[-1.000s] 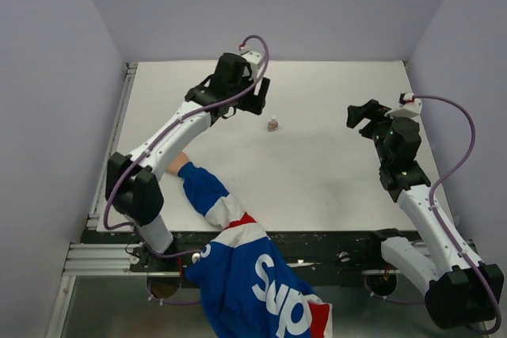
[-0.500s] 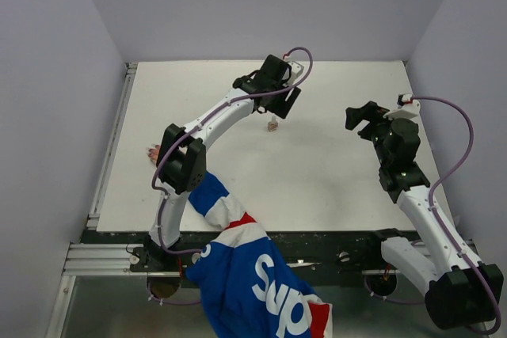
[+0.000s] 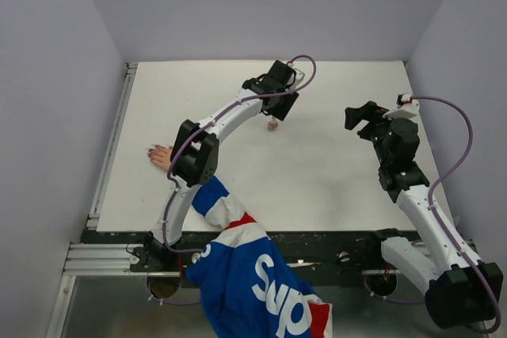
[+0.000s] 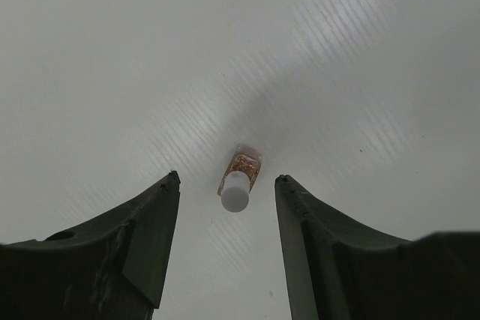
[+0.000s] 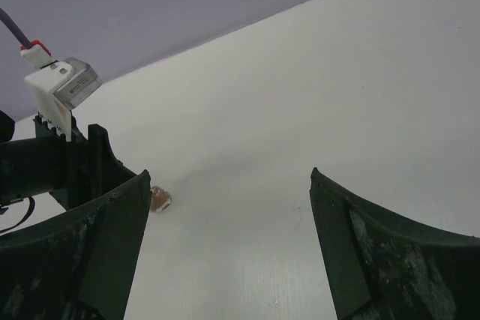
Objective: Paint the nails
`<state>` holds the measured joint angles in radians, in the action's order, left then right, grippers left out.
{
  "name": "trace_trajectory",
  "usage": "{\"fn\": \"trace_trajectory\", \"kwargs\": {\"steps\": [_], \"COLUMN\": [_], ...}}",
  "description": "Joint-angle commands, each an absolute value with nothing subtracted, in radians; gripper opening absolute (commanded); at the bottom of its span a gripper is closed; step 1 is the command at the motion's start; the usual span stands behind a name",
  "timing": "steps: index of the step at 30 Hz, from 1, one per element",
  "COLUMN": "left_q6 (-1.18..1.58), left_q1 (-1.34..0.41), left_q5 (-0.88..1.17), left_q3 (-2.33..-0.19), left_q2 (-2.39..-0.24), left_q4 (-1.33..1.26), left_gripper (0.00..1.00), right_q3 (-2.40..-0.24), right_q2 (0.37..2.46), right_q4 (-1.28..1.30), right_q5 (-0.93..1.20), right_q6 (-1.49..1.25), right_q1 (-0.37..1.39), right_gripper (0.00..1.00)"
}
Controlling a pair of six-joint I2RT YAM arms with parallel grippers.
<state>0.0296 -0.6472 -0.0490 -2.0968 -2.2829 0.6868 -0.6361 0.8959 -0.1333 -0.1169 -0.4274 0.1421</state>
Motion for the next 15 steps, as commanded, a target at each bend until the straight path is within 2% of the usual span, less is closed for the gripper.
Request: {"fn": "trace_trajectory", "kwargs": {"steps": [1, 15], "left_q6": [0.026, 0.031], "left_q1": [-0.637, -0.635], "left_q5": [-0.086, -0.074], "left_q3": [-2.132, -2.095], "left_q2": [-2.318, -2.329], "left_q4": [0.713, 0.715], "left_gripper": [0.61, 0.48], "right_q3": [-0.62, -0.62], "right_q2": [0.908, 0.927], "right_q4": [-0.152, -0.156], "right_q5": [-0.1, -0.092], "right_q6": [-0.439, -0.443], "right_q1": [0.138, 0.138], "right_gripper": [0.93, 0.93]}}
